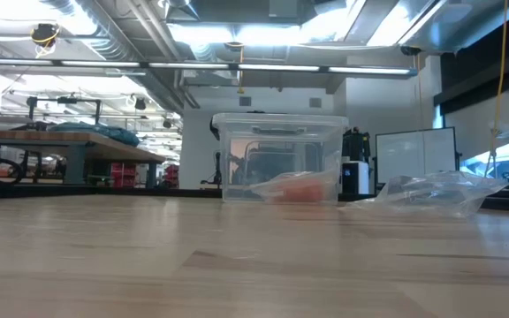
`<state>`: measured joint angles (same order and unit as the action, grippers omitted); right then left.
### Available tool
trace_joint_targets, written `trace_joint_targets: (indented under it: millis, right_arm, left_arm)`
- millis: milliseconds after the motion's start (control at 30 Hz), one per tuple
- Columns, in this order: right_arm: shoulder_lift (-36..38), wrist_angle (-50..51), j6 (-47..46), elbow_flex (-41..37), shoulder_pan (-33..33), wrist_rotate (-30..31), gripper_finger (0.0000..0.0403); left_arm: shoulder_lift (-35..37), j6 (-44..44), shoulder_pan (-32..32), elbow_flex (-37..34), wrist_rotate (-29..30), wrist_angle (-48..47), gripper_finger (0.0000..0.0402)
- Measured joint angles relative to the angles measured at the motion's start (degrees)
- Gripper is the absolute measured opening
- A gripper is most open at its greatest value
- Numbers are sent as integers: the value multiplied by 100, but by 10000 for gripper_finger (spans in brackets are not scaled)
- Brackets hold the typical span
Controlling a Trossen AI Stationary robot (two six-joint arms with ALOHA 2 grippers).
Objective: Roll bandage
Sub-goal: Roll the red bandage
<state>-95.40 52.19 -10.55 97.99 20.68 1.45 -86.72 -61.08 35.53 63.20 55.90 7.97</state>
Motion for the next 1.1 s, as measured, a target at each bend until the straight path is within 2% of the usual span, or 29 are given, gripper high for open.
trace_joint_targets:
  millis: [133, 267, 367, 467, 533, 733, 967, 1100]
  right_arm:
    - [48, 896, -231, 403, 107, 288, 336]
    - [245, 1378, -412, 292, 381, 1190, 340]
    - [519, 1373, -607, -152, 655, 1954, 332]
    - [814, 1322, -936, -802, 931, 2626, 322]
    - [1035, 1088, -1187, -1348, 1072, 3004, 315]
    - [1512, -451, -1644, -3182, 1340, 3401, 300]
    - [1544, -3616, -1416, -5051, 1344, 3384, 296]
    - [1544, -4760, -1306, -5714, 1345, 3435, 296]
  left_arm:
    - [-2, 1155, -3, 0, -3, -38, 4]
    - [-2, 3094, -126, 0, -37, -148, 4]
    - [-2, 4287, -329, 0, -60, -609, 4]
    - [-2, 5650, -570, -40, -587, -1263, 4]
    - [-2, 6232, -669, -249, -728, -1286, 4]
    - [-9, 7130, -912, -1346, -941, -623, 4]
    - [-9, 7181, -1218, -2334, -1237, 86, 4]
    - [-13, 7186, -1375, -2628, -1634, 181, 4]
